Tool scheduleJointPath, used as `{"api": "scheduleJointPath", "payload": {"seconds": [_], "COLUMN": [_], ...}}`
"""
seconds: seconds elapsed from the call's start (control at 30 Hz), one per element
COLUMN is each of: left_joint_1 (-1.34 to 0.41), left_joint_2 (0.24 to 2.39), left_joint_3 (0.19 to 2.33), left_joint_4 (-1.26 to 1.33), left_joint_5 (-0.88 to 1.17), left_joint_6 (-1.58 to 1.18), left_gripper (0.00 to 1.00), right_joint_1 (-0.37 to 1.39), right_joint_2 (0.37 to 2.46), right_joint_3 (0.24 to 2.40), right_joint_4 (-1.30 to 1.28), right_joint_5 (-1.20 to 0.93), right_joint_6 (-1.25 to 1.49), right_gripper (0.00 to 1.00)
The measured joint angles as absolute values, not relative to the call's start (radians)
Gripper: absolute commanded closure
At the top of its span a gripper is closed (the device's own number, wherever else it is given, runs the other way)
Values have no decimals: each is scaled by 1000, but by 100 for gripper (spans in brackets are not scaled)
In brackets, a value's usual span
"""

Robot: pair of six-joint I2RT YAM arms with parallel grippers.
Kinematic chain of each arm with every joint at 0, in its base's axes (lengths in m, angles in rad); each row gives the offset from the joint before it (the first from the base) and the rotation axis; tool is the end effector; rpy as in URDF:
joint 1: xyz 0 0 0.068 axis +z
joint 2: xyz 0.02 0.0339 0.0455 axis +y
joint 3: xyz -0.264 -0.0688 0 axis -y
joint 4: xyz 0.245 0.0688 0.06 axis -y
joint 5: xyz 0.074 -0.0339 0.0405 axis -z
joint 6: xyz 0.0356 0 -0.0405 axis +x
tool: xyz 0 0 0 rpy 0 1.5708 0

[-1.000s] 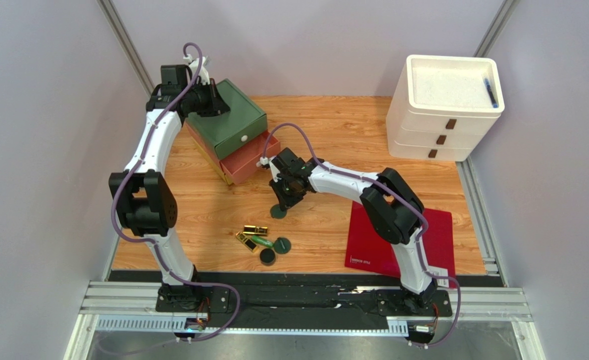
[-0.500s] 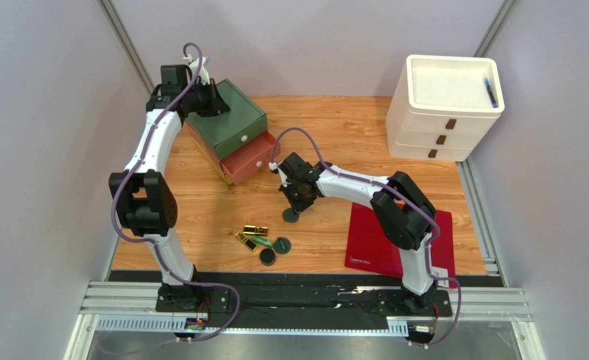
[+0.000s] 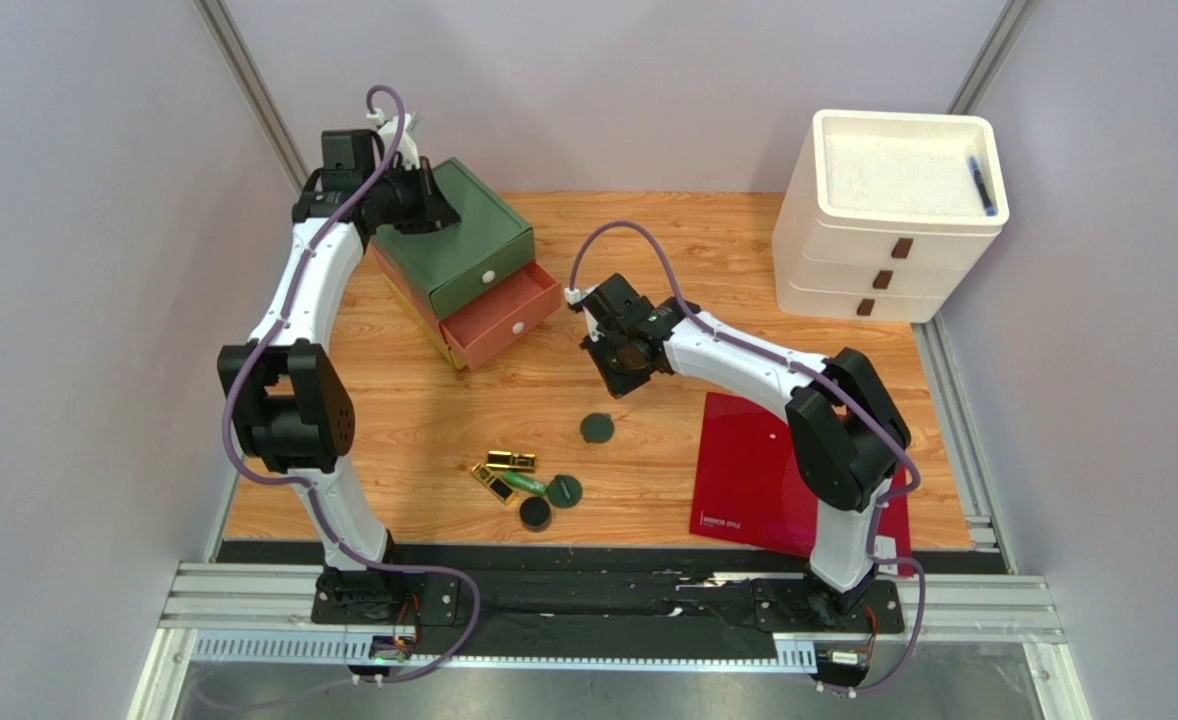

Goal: Organize the makeup

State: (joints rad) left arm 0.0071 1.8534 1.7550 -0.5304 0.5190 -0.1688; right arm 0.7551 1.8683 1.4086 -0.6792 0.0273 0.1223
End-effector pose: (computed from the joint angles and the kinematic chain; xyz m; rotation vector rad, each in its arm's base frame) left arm 0.4283 -0.0146 0.3410 0.1012 2.1774 -0.6604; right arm 0.2843 0.2662 0.2114 -0.8419 2.5977 0.2207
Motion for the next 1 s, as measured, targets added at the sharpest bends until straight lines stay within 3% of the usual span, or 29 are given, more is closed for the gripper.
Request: {"api": "scheduleJointPath", "payload": {"seconds": [0.3, 1.0], "left_joint_1": [7, 7], "left_joint_2": [1853, 1853], "left_joint_3": [1750, 1739], "left_joint_4": [-523, -504], "left_joint_5": [523, 535], "left_joint_6": [-169, -169], "left_gripper": [91, 91], "right_joint_1": [778, 822], "right_joint_2": [1873, 2061], "right_joint_3": [1416, 1506], "right_joint_4": [-685, -777], "right_joint_5": [-101, -169], "right_joint_6": [60, 36], "right_gripper": [68, 61]}}
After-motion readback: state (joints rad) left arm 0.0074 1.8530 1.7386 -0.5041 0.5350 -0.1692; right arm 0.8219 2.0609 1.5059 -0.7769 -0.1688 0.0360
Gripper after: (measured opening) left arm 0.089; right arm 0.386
